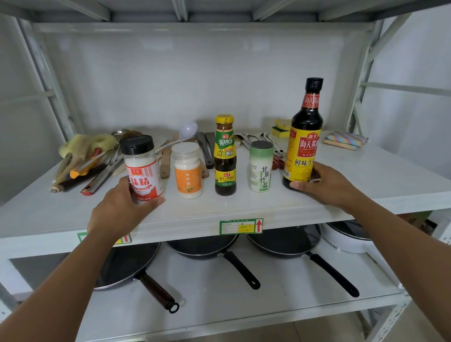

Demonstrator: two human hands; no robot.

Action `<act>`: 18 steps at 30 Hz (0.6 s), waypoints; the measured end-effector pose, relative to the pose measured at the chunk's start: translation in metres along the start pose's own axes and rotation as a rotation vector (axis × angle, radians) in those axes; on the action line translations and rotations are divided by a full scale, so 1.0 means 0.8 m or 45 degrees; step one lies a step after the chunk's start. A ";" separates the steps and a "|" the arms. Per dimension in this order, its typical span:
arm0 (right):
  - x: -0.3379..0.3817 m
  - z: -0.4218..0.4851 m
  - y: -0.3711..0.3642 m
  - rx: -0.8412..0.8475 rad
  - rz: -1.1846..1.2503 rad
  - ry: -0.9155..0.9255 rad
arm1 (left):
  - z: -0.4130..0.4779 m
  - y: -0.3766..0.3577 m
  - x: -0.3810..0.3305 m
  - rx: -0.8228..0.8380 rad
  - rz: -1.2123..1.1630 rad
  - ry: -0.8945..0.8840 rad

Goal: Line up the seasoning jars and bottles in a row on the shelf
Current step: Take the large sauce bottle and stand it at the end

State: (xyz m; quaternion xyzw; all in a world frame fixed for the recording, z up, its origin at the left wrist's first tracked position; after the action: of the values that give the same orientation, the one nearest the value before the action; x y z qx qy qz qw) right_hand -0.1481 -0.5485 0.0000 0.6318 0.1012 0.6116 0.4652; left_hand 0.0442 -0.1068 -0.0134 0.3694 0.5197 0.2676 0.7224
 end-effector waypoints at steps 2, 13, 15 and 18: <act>0.000 -0.001 0.001 0.001 0.005 0.007 | 0.000 0.000 0.001 0.001 -0.002 0.001; 0.003 -0.005 0.003 0.005 0.067 0.043 | 0.000 0.000 0.001 -0.008 0.014 -0.003; 0.004 -0.006 0.003 0.015 0.066 0.046 | 0.000 0.000 0.001 -0.006 0.008 0.001; 0.003 -0.006 0.003 0.010 0.060 0.049 | -0.001 0.002 0.002 -0.014 0.013 -0.002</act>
State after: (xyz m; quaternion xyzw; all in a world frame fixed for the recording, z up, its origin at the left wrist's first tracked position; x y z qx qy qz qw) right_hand -0.1528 -0.5456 0.0026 0.6239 0.0976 0.6342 0.4461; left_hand 0.0443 -0.1042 -0.0133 0.3681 0.5158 0.2738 0.7235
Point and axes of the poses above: each hand's wrist, its own z-axis towards the middle knuckle, its own y-axis out of the back of the hand, x = y × z, the point moved 9 cm from there along z, towards the middle knuckle
